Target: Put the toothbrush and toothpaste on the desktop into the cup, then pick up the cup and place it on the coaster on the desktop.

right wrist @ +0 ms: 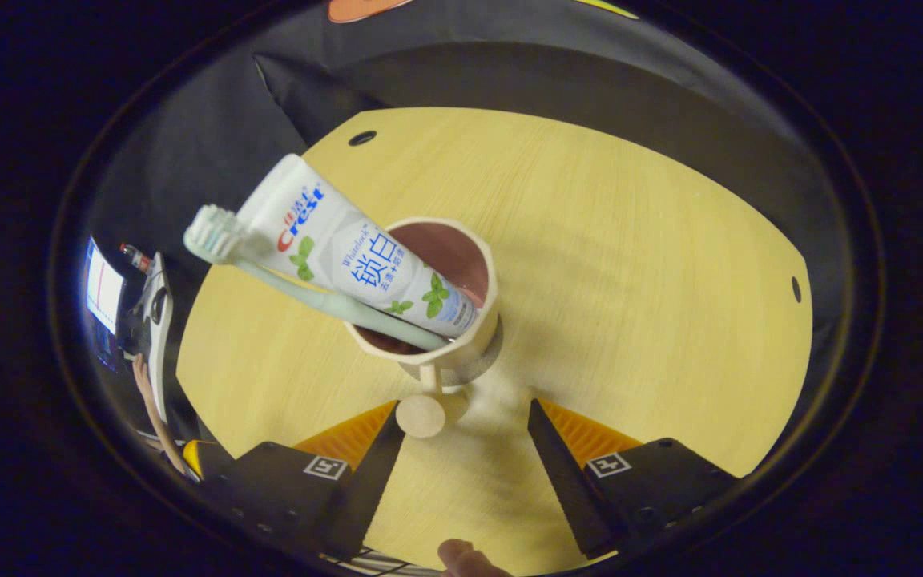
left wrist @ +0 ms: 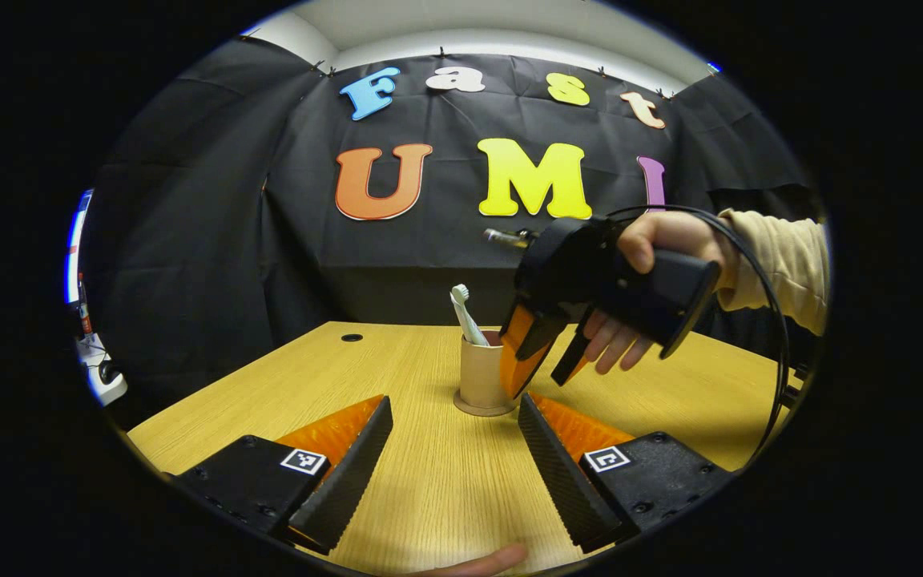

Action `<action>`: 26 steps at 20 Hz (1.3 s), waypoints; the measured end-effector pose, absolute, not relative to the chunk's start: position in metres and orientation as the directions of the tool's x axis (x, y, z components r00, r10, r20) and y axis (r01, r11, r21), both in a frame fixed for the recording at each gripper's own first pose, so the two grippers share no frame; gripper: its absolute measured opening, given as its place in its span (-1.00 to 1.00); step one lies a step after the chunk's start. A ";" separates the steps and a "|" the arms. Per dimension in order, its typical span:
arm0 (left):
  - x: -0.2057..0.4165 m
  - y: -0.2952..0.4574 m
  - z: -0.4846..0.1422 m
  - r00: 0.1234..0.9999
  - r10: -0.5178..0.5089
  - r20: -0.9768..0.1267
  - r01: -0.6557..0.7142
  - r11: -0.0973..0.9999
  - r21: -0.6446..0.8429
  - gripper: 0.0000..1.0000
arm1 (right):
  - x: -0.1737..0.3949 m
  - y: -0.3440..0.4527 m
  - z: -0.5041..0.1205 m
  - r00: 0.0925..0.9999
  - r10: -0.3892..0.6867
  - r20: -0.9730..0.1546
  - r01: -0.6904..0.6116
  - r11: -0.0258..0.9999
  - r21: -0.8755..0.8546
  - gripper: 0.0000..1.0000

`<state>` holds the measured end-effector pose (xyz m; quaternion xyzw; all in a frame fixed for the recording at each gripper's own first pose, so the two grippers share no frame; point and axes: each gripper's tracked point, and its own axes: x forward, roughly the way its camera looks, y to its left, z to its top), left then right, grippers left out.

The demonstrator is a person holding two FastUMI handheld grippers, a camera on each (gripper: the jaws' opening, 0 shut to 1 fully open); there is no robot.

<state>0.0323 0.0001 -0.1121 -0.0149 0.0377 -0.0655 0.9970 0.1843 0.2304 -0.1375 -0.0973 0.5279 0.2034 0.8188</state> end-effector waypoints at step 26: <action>-0.036 -0.056 -0.064 0.982 -0.181 -0.050 0.177 0.981 -0.078 0.97 | 0.008 0.017 -0.019 0.993 0.082 -0.080 -0.089 0.993 -0.079 1.00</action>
